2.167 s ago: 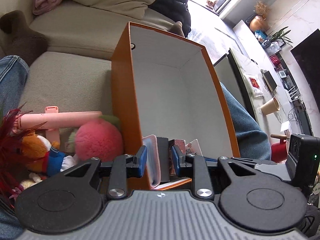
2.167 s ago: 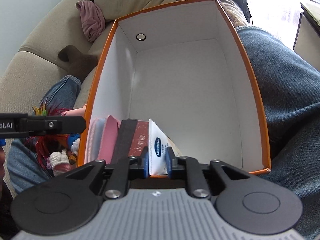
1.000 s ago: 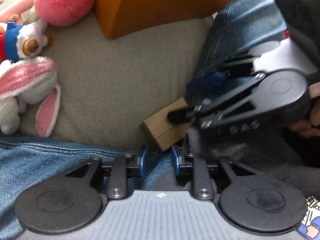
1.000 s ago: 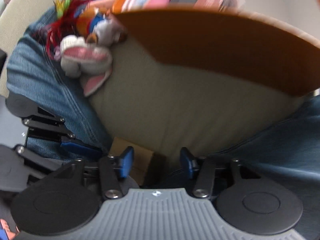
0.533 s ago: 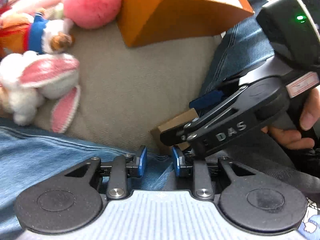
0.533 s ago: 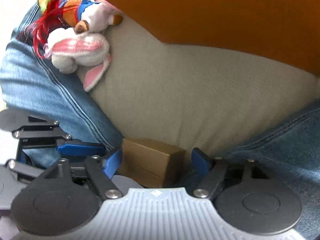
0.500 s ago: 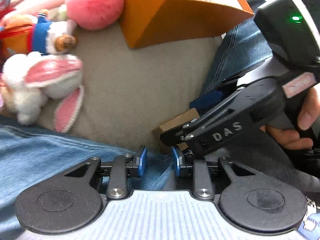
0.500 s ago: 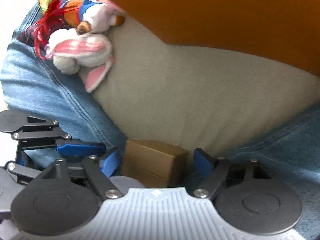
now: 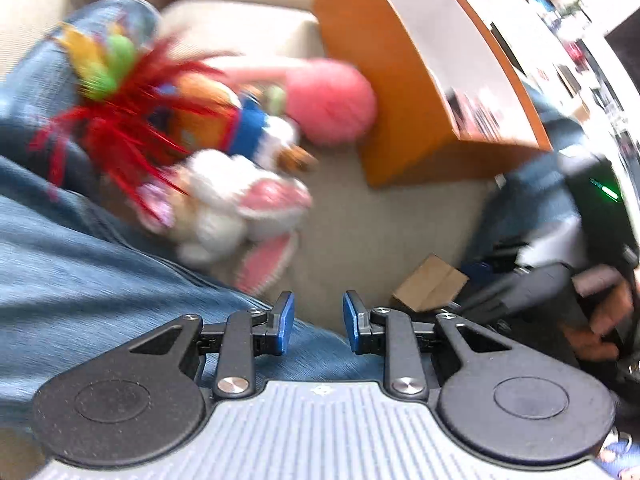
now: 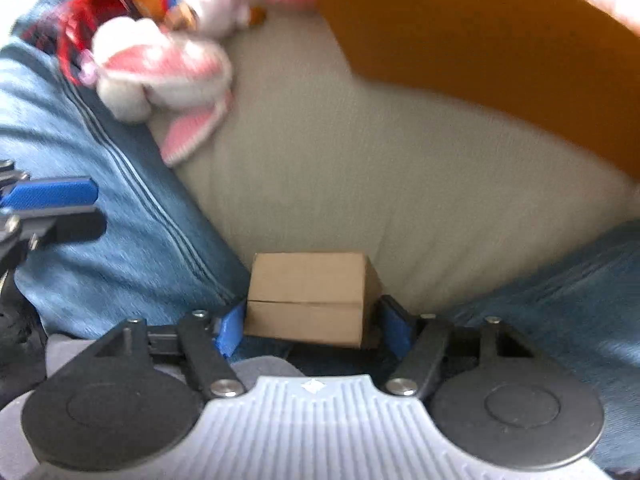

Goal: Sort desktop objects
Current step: 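Reach the right gripper to the small brown cardboard box and close on it, then lift the brown box toward the shoebox with the right gripper while the left gripper grasps the pink pompom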

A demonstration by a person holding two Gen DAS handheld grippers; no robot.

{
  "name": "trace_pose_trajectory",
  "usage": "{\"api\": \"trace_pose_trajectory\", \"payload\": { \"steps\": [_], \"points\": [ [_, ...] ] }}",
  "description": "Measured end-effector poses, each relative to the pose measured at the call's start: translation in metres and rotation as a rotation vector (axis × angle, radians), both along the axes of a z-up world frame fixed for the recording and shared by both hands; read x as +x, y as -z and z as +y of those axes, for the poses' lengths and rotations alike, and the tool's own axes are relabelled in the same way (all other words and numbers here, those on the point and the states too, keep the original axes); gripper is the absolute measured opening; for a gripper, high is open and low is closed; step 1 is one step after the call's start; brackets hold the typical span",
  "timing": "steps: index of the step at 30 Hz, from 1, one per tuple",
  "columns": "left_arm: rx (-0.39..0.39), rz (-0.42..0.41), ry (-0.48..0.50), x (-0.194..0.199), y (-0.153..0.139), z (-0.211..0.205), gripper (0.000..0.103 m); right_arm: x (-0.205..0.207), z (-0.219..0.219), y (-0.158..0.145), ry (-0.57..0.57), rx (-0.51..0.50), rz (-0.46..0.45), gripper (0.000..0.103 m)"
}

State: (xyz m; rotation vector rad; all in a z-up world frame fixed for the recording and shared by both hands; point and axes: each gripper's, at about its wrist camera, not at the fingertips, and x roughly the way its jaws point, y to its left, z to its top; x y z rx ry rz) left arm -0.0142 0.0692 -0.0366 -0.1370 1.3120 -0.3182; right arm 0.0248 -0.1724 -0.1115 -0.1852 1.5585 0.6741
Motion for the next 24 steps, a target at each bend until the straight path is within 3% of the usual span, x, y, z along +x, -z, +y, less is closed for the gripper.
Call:
{"api": "trace_pose_trajectory", "payload": {
  "steps": [7, 11, 17, 24],
  "points": [
    [0.002, -0.099, -0.111, 0.015, -0.004, 0.016, 0.03, -0.005, 0.043, -0.037, -0.191, 0.121, -0.23, 0.07],
    [-0.007, -0.103, -0.112, 0.022, -0.001, 0.011, 0.03, 0.0, 0.061, -0.028, -0.272, 0.053, -0.356, 0.07],
    [0.0, -0.07, -0.079, 0.024, 0.01, 0.002, 0.03, 0.003, 0.052, -0.012, -0.29, -0.005, -0.404, 0.069],
    [-0.018, -0.052, -0.063, 0.025, 0.015, -0.004, 0.03, -0.005, 0.039, -0.018, -0.302, -0.035, -0.424, 0.072]
  ]
}}
